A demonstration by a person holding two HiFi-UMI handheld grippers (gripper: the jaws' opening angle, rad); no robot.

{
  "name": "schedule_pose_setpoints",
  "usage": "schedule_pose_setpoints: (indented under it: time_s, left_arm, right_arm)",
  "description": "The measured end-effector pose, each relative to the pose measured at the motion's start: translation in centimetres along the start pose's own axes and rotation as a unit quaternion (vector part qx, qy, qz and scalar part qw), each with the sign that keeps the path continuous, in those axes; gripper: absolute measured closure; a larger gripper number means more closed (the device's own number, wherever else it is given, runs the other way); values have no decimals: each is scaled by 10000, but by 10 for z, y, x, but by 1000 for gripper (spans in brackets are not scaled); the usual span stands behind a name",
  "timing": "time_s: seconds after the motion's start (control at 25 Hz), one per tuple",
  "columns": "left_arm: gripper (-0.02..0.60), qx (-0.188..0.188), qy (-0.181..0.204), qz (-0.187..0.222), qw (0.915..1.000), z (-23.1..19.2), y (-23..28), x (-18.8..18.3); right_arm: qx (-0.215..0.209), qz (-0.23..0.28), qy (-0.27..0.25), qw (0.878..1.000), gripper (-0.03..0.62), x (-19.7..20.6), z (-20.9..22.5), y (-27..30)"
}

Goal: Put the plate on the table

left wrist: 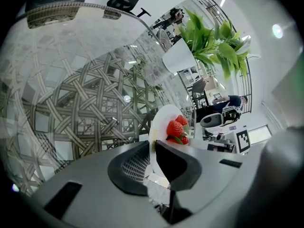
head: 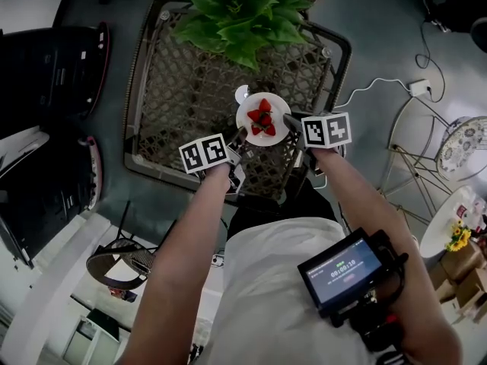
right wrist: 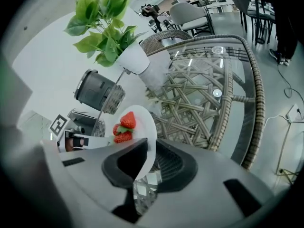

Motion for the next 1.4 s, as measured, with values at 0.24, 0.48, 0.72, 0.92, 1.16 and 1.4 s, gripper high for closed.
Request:
schedule_pose_setpoints:
  time_s: [0.24,0.48,0.72,0.92,1.16,1.4]
  left_arm:
    - [558,-94,280,-83,9995,-3,-1,-4]
    - [543,-390,692,-247,9965,3,-2,0]
    - [501,-448,810,-141,9956,6,-3,1]
    - [500,-434,795,-48,9959,4,-9,3]
    - [500,-494,899,50,9947,3,-16,4]
    - [500,-469,923,285,9942,9,-29,7]
  right_arm:
    - [171,1,-288,9994,553,-1,-2,4]
    - [482,-171,-727,9960,540,2,-6,4]
    - [509,-121,-988,9937,511,4,-10,5]
    - [476,40,-713,9963,510,4,-4,-1]
    - [405,178,-520,9977,511,6,-1,-7]
    - [272,229,-595,9976,511,11,-3,-16]
Point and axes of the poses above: the fingertips, and each gripper's own axes: y forward along the fingers, z to its right, x out of its underside, the point moved 6 cm from there along -y, backward along the fingers, and after that the axes turned 1 degree about -x, right-handed, at the moved point
